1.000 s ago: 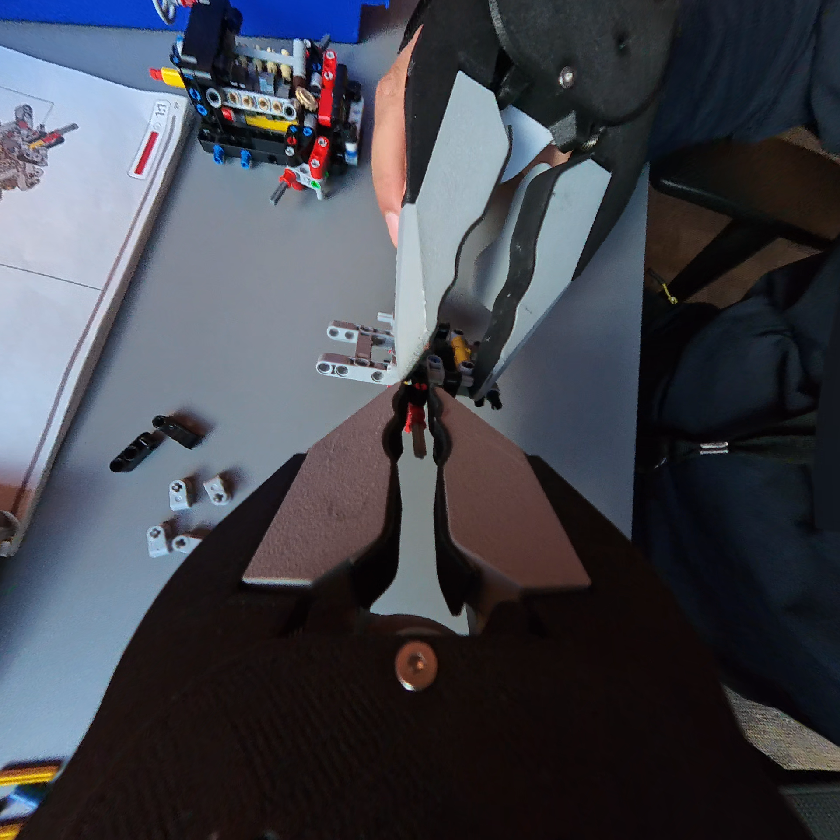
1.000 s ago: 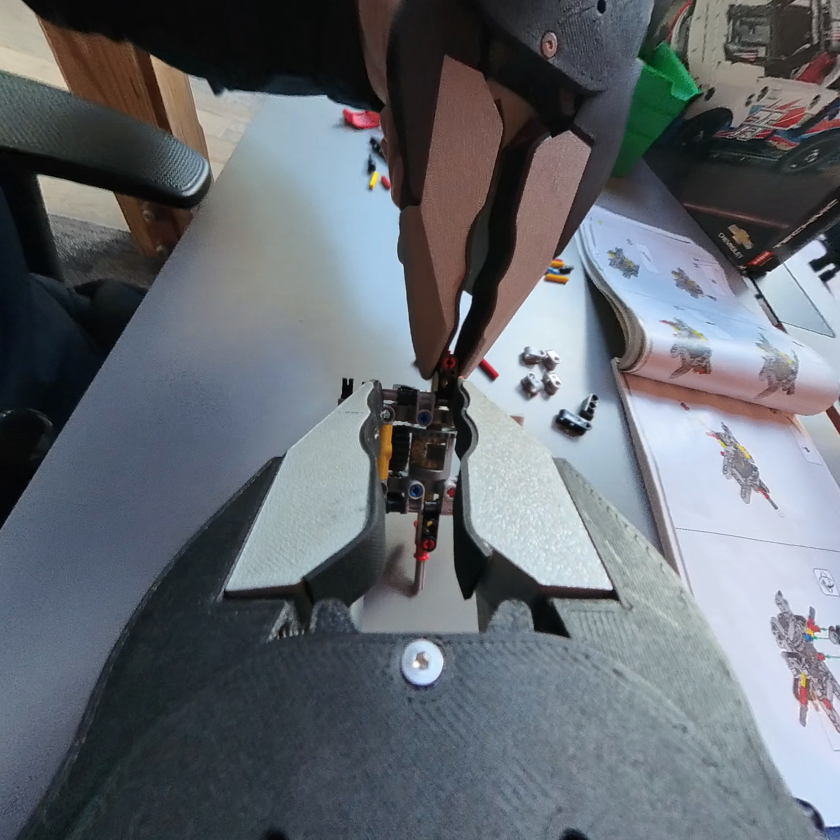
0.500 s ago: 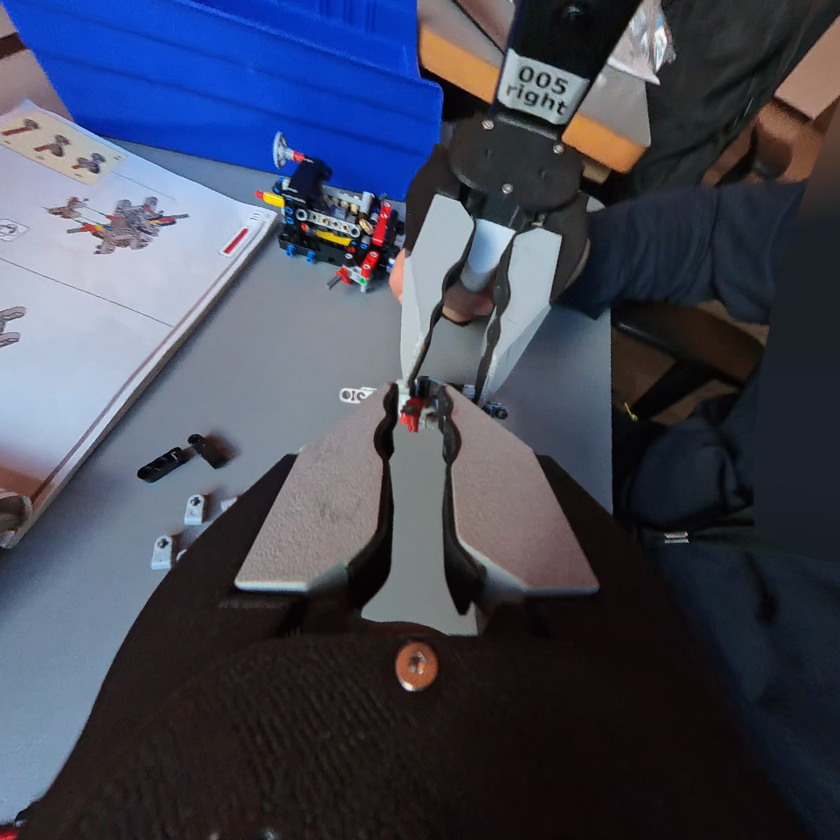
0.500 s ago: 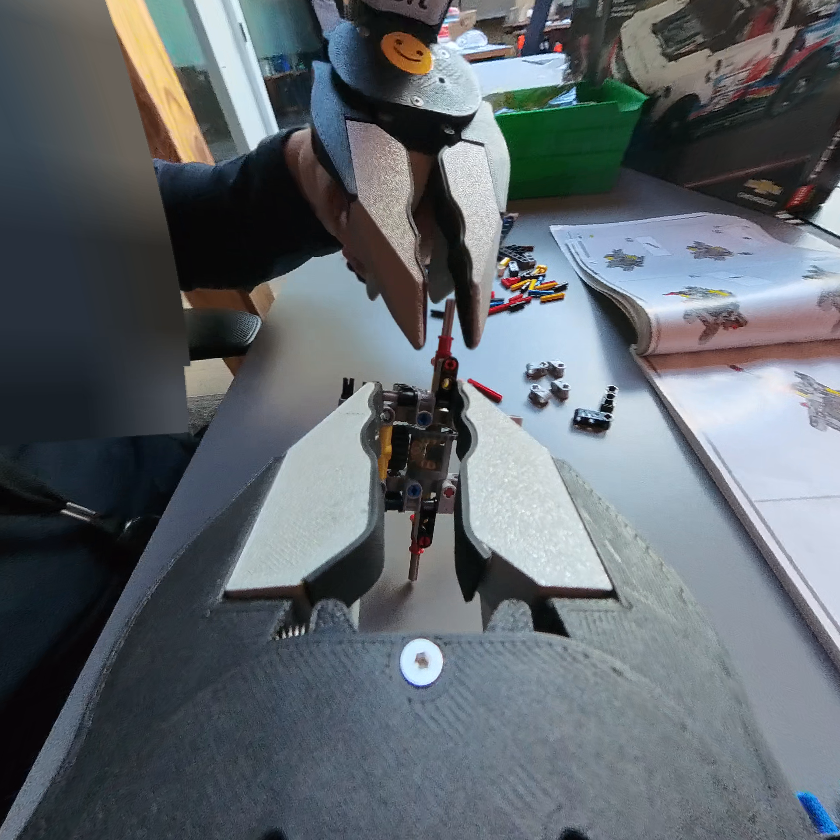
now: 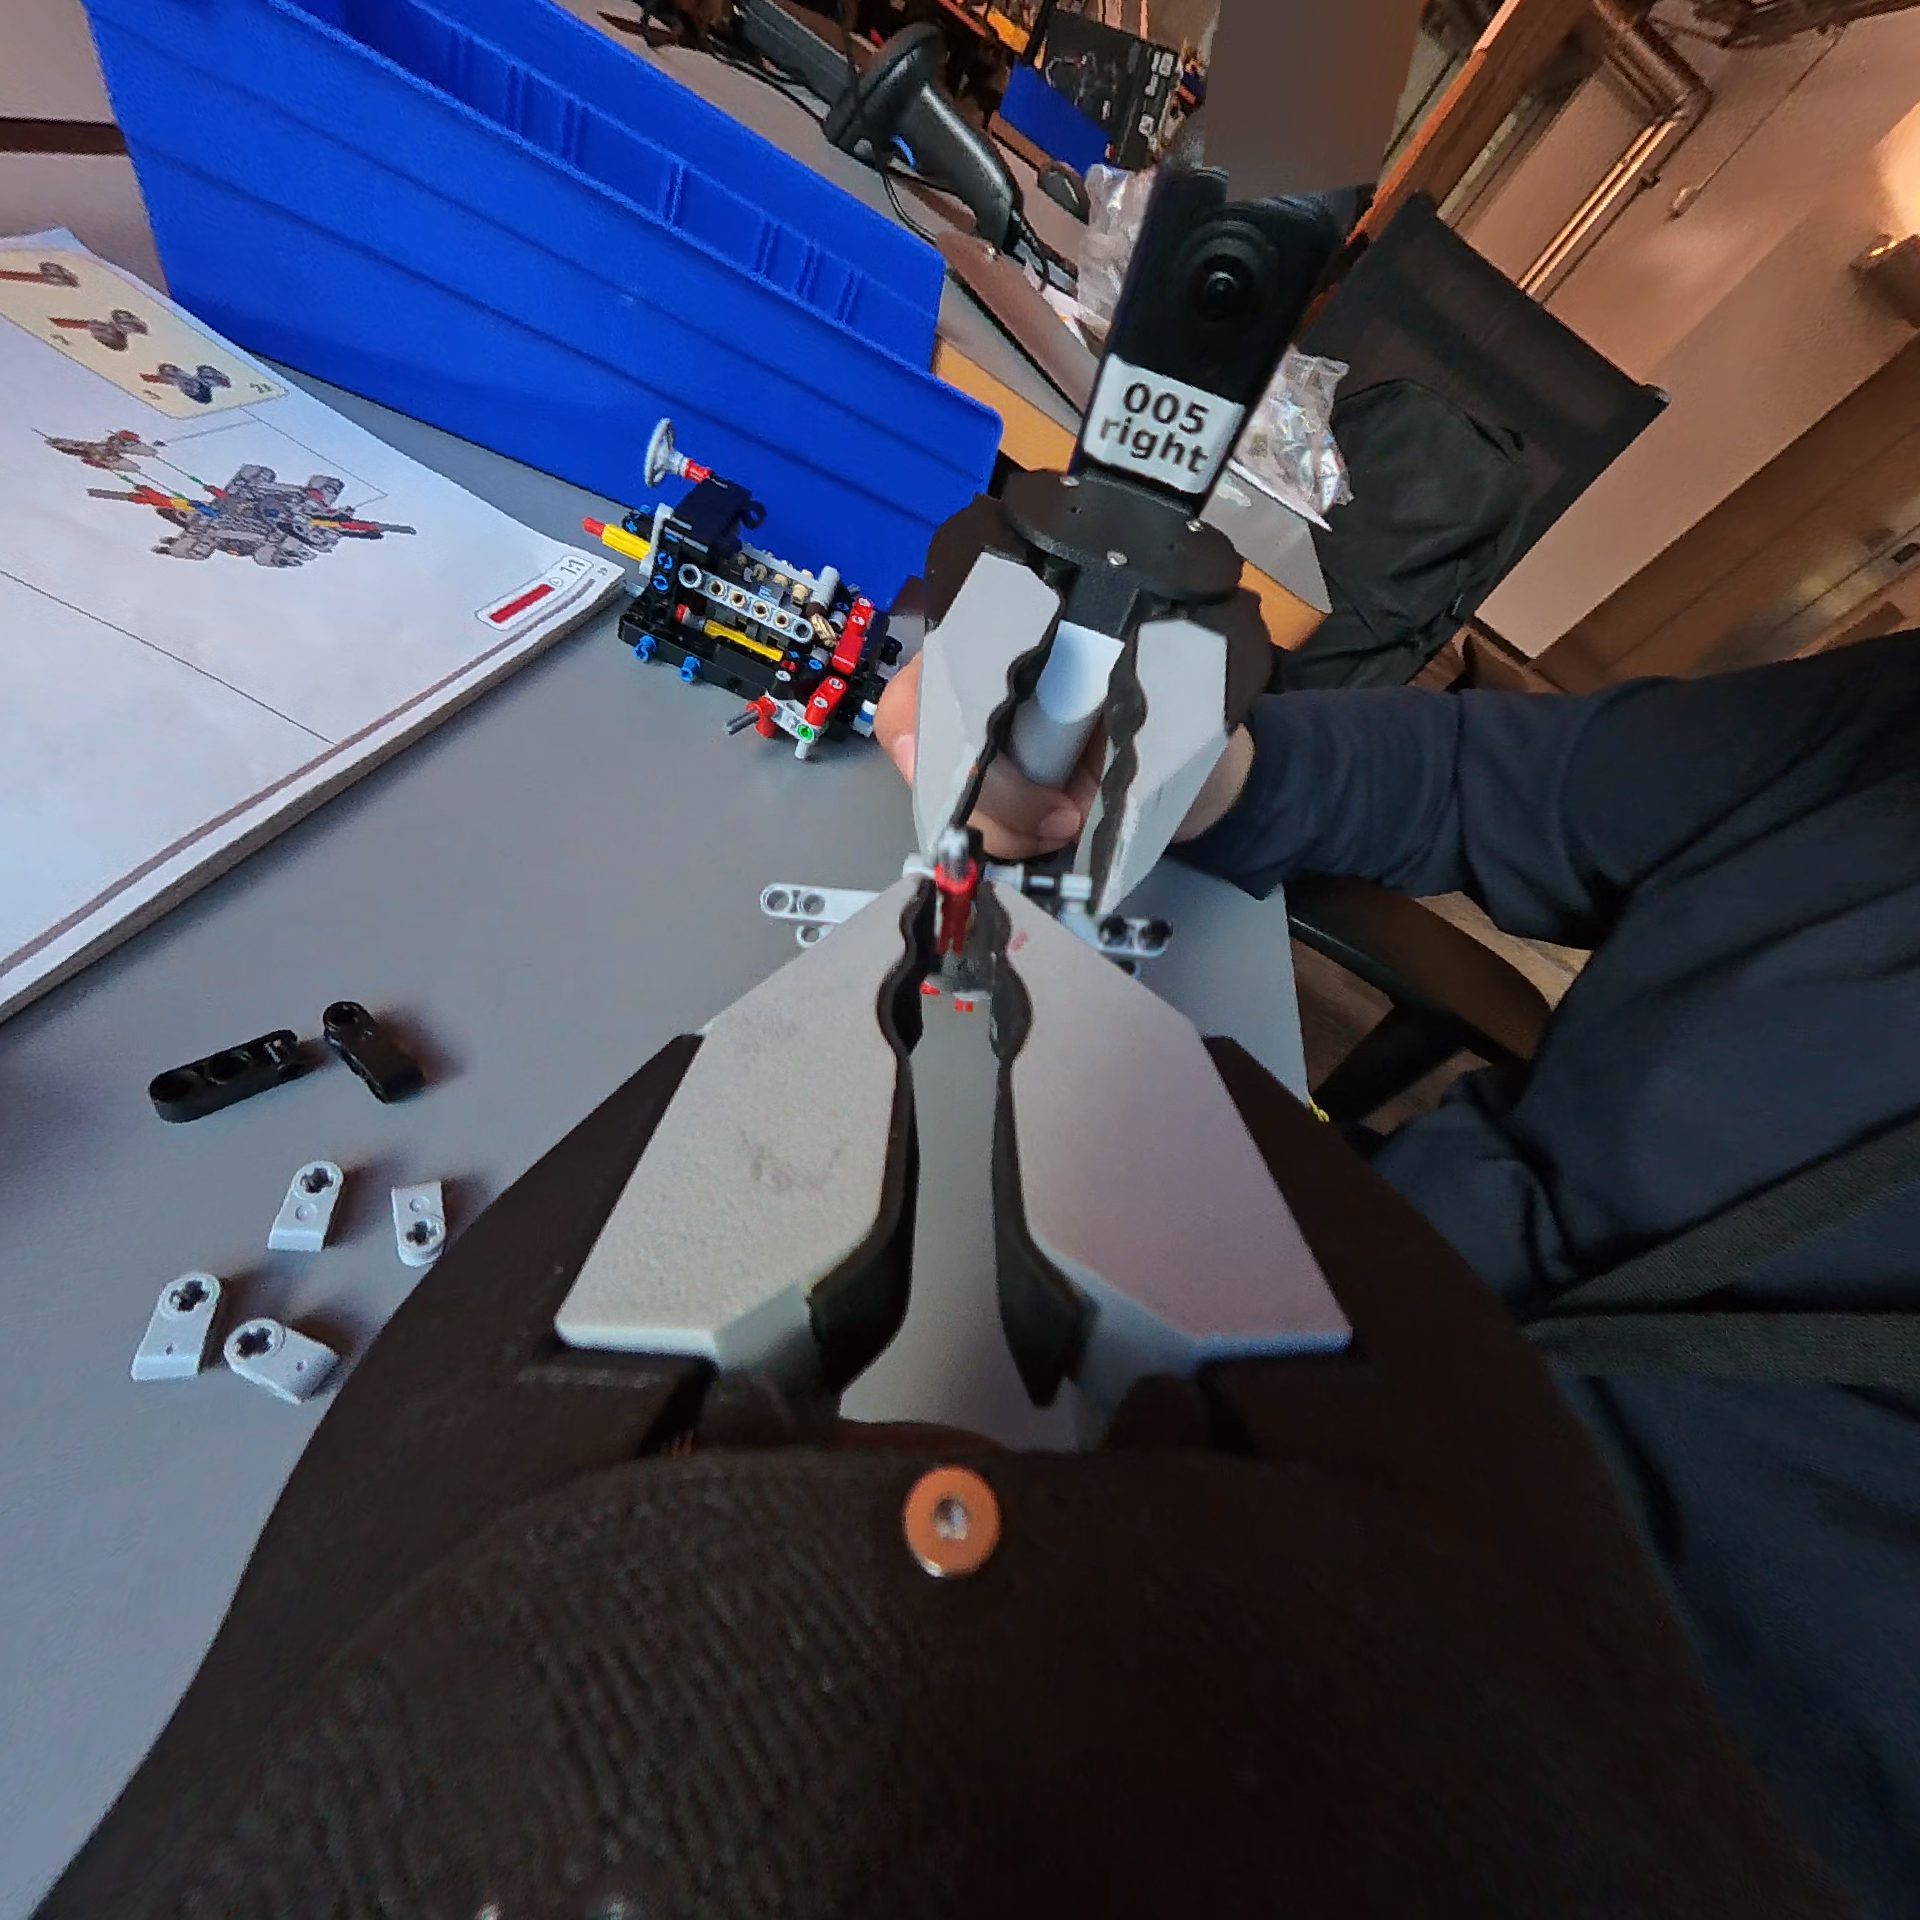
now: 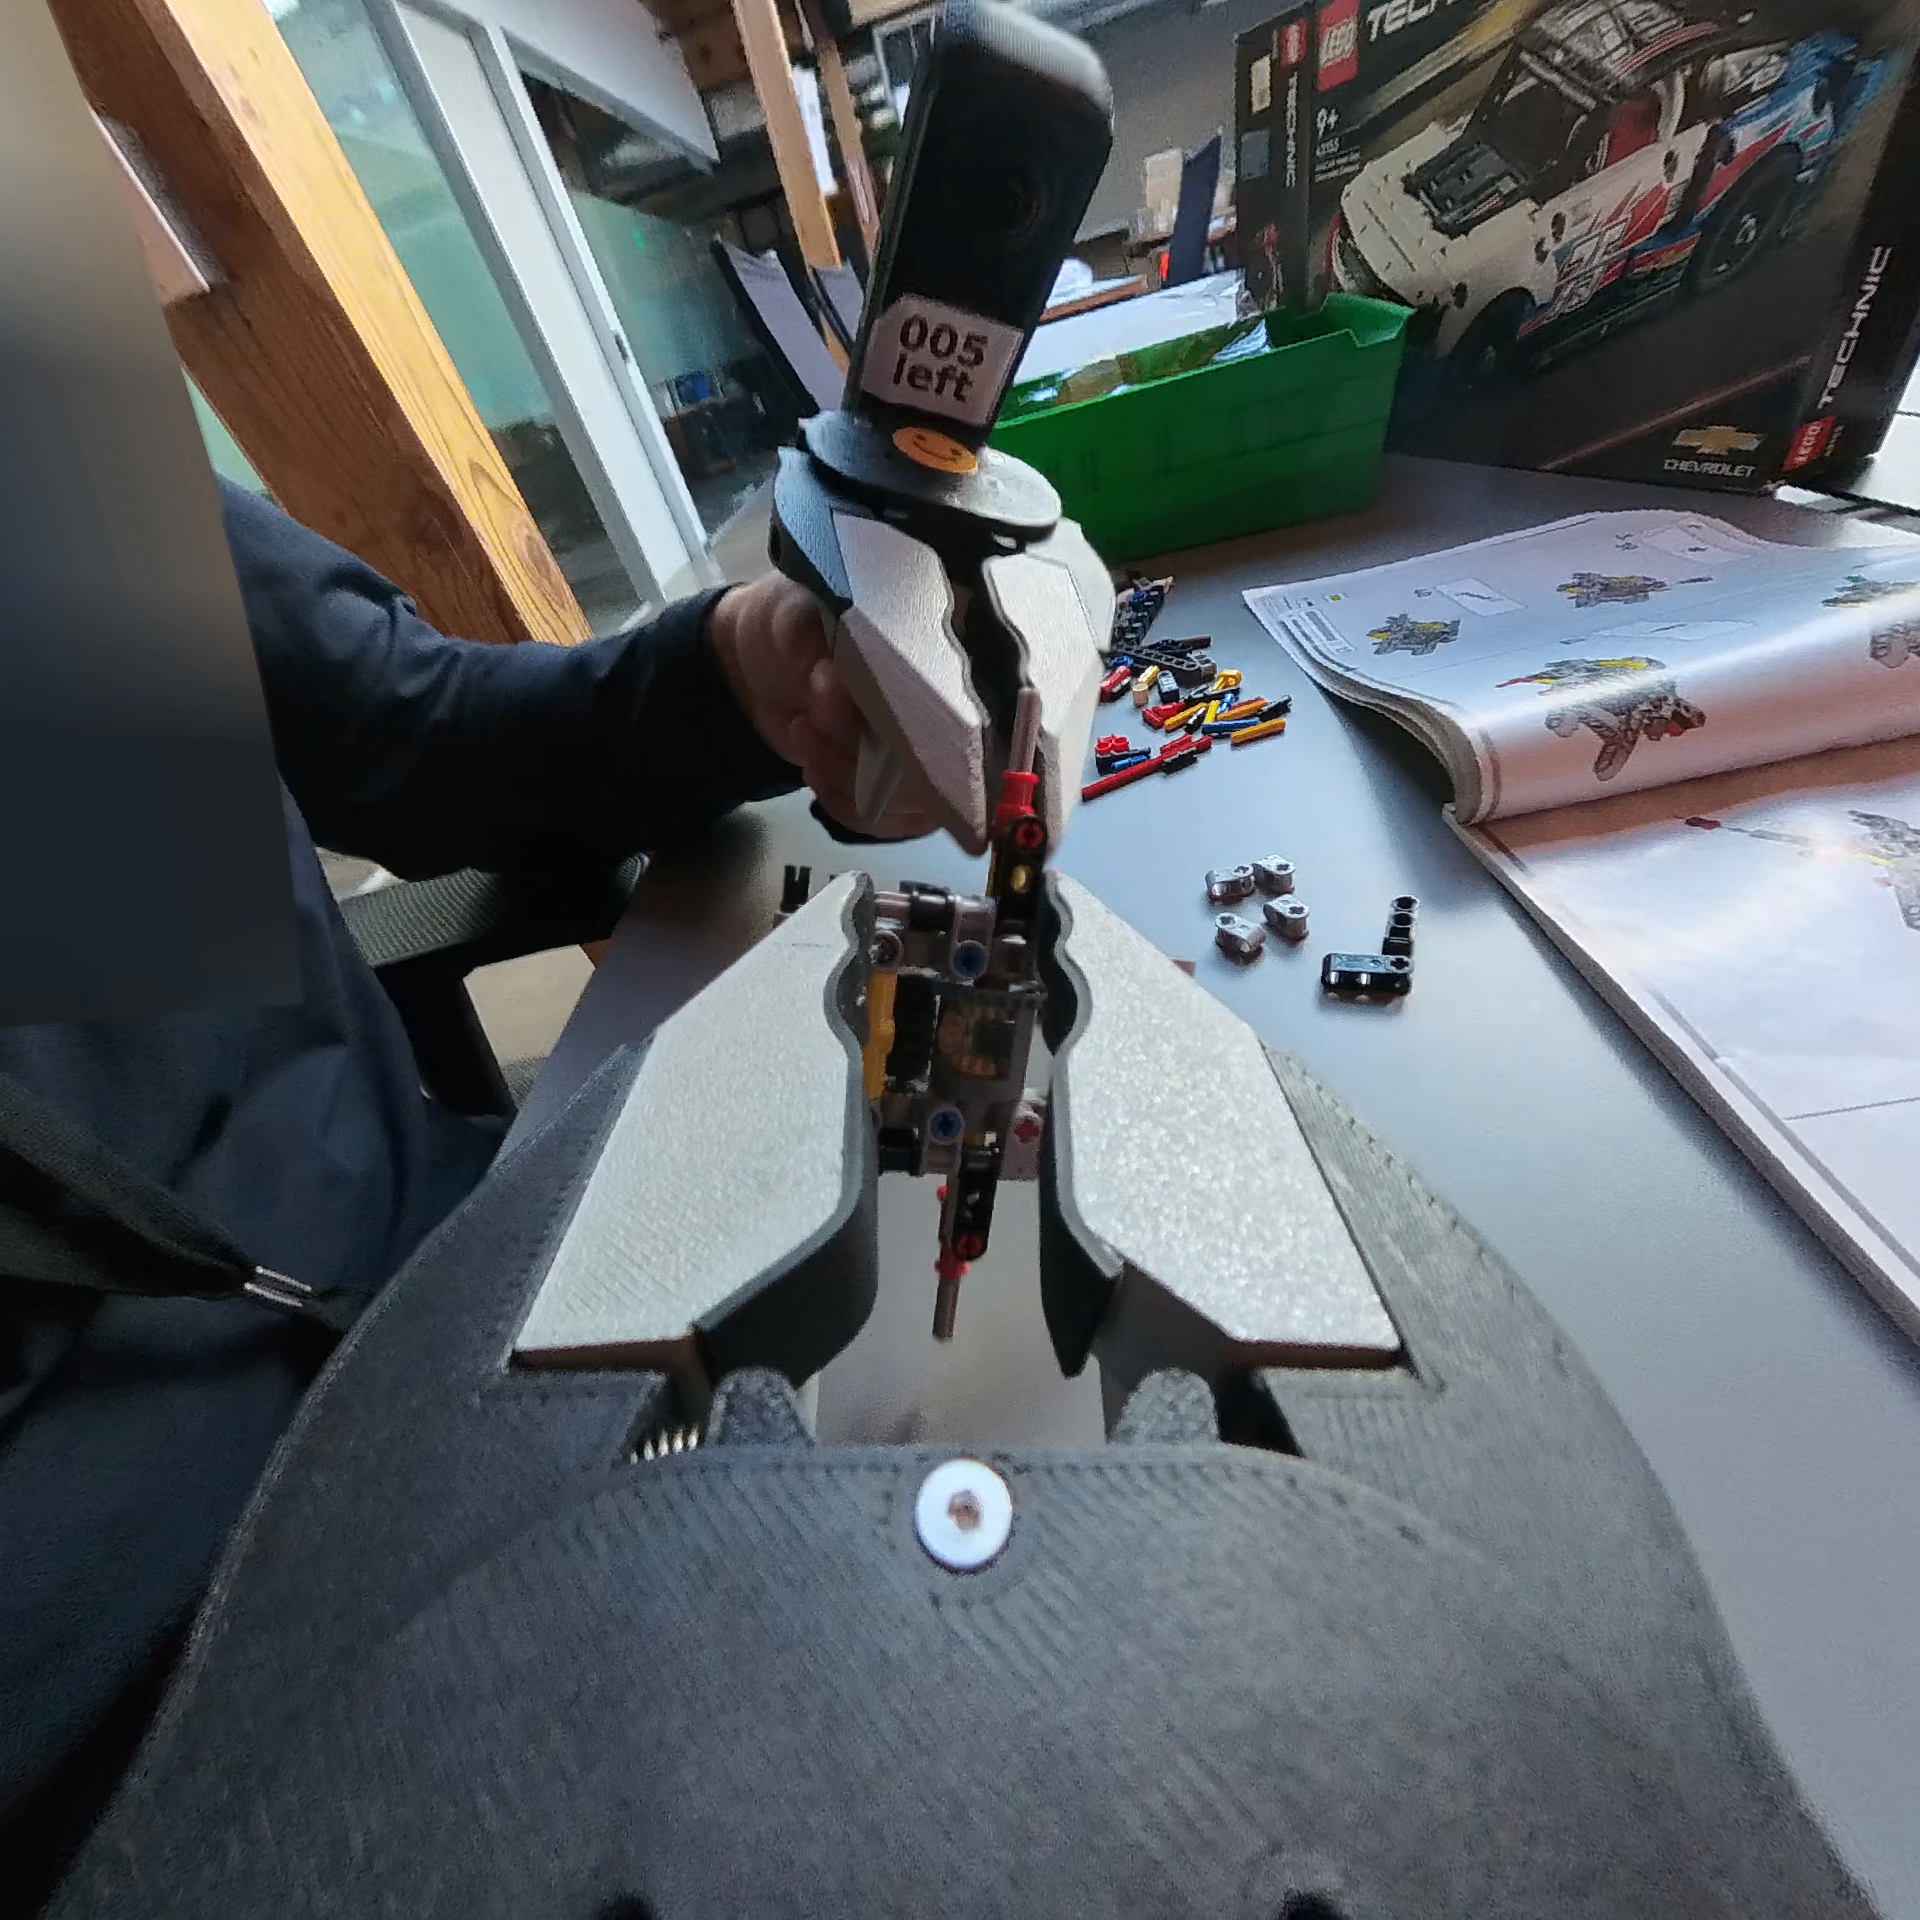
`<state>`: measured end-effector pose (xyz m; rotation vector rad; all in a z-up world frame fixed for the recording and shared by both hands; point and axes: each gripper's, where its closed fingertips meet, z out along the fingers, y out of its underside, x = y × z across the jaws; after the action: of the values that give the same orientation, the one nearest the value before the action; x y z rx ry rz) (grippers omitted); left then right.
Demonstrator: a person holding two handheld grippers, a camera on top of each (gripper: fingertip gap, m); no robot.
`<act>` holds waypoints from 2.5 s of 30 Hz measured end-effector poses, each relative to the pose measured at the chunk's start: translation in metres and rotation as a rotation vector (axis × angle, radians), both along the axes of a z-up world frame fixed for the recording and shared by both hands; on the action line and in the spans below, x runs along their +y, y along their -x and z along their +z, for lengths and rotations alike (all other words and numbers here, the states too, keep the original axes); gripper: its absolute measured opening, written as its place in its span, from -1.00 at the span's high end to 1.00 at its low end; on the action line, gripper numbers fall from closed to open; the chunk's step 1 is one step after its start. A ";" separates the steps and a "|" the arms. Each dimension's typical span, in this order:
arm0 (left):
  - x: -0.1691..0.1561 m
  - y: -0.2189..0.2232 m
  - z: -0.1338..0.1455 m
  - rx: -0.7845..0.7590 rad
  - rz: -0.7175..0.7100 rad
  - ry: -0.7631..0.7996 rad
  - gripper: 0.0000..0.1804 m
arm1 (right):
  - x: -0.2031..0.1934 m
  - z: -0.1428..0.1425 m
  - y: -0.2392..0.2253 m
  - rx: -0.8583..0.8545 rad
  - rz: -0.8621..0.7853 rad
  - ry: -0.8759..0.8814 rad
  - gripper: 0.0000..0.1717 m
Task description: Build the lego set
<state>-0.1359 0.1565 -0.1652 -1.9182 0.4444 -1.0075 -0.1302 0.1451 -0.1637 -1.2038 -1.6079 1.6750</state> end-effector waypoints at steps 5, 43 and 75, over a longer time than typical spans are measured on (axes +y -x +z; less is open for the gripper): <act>0.005 -0.001 0.001 0.011 0.005 -0.045 0.97 | 0.006 0.003 0.000 0.015 -0.004 0.053 0.68; 0.004 -0.036 0.002 0.462 -0.205 -0.149 0.95 | 0.000 0.004 -0.022 -0.022 0.054 -0.422 0.59; 0.015 -0.036 0.003 0.456 -0.132 -0.153 0.95 | 0.013 0.002 -0.025 -0.053 0.016 -0.448 0.64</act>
<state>-0.1002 0.1718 -0.1627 -1.9935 0.8912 -0.5883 -0.1051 0.1583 -0.1621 -1.0105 -1.8979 1.2053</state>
